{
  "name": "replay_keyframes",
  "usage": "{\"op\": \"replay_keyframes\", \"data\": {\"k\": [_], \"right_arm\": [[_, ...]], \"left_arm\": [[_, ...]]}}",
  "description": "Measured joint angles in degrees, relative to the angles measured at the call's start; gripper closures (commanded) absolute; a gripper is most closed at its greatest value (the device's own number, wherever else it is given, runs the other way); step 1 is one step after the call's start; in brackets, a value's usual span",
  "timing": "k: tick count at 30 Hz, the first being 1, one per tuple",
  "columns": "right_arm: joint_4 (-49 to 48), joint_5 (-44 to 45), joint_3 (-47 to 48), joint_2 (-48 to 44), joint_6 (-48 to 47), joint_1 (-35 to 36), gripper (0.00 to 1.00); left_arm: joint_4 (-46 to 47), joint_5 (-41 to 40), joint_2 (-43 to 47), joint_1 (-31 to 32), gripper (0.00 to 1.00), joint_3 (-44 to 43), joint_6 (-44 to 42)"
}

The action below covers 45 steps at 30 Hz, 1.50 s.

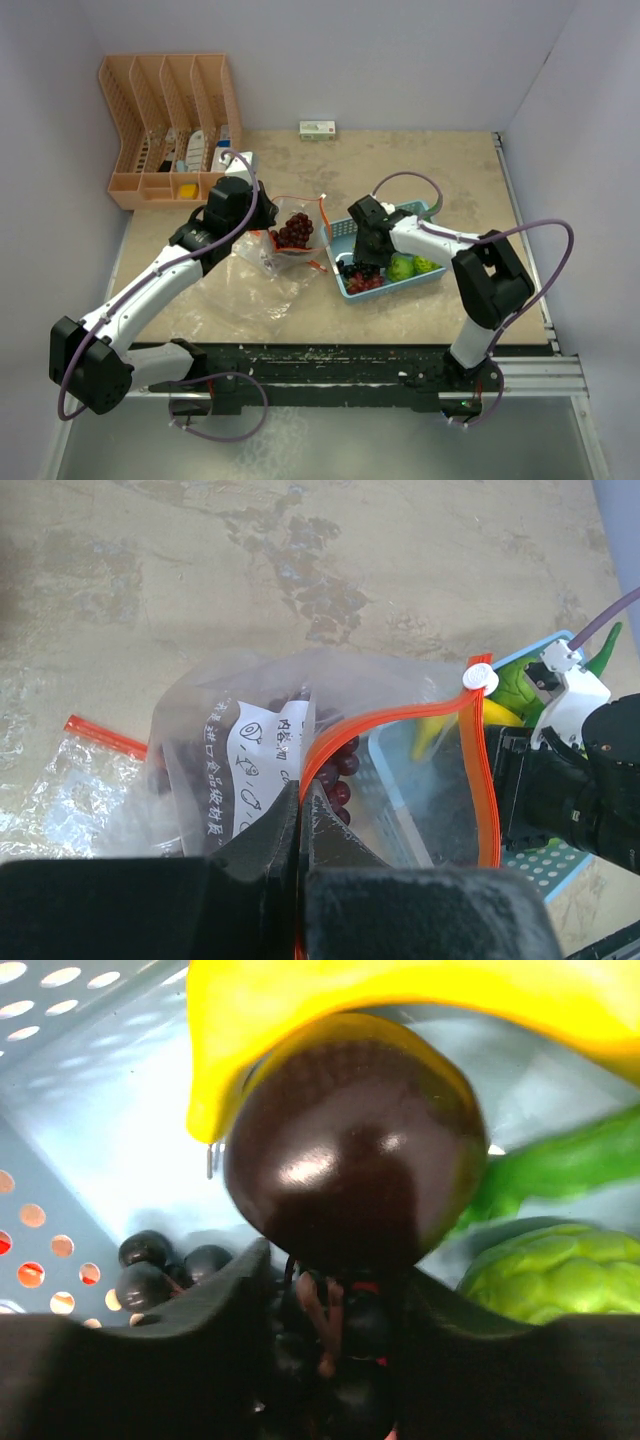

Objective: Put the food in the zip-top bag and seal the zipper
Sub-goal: Pick up the fake fruit from the bin, then place the fake fruit in the zipper food storage bag.

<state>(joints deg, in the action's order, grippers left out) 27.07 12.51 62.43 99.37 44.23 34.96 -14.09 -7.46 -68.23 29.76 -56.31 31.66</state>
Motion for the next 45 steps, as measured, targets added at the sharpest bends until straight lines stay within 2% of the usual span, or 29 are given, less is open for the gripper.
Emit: {"op": "replay_keyframes", "data": {"k": [2,5,11,17,25,32,38,45], "right_arm": [[-0.4,0.3,0.1,0.0,0.4,0.0,0.81],[0.3,1.1,0.3,-0.3,0.7,0.0,0.87],[4.4,2.9,2.8,-4.5,0.3,0.0,0.87],[9.4,3.4,9.2,-11.9,-1.2,0.0,0.87],[11.2,4.0,17.9,-15.5,-5.8,0.0,0.89],[7.7,0.7,28.4,-15.9,-11.7,0.0,0.91],[3.0,-4.8,29.5,-14.5,-12.5,0.4,0.91],[0.1,-7.5,30.3,-7.9,-12.5,3.7,0.91]], "left_arm": [[-0.1,0.0,0.0,0.0,1.0,0.0,0.0],[-0.2,0.0,0.0,0.0,1.0,0.0,0.0],[-0.2,0.0,0.0,0.0,1.0,0.0,0.0],[-0.2,0.0,0.0,0.0,1.0,0.0,0.0],[-0.2,0.0,0.0,0.0,1.0,0.0,0.0],[-0.2,0.0,0.0,0.0,1.0,0.0,0.0],[-0.2,0.0,0.0,0.0,1.0,0.0,0.0],[-0.2,0.0,0.0,0.0,1.0,0.0,0.0]]}}
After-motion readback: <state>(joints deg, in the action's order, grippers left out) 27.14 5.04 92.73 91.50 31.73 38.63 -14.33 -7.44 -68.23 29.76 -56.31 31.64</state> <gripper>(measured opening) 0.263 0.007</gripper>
